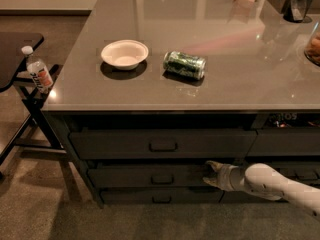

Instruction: Open middle drawer

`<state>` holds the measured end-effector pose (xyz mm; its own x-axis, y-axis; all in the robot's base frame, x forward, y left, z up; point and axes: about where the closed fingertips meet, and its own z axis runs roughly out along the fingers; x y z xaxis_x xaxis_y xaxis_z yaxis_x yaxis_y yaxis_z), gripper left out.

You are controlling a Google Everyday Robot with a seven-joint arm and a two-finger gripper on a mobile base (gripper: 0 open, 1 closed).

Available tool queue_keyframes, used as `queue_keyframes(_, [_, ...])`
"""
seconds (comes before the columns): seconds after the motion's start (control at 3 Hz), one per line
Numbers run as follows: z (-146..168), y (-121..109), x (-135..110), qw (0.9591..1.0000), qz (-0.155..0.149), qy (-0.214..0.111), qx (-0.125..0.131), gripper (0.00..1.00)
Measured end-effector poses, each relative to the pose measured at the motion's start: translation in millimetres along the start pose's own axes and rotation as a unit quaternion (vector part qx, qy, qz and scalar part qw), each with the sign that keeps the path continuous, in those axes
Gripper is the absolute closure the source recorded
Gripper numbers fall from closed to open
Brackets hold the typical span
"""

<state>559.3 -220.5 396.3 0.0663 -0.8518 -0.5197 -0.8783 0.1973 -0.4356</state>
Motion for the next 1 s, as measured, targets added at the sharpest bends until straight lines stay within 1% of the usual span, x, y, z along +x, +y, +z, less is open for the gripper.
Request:
queue_keyframes(0.33, [-5.2,-4.0,-4.0,1.0,0.0,0.0,0.0,1.0])
queue_keyframes(0.67, [-6.5,-4.7,-4.9,1.0,0.0,0.0,0.0,0.98])
queue_keyframes(1.0, [-6.4,-4.7,-4.9,1.0,0.0,0.0,0.0,0.77])
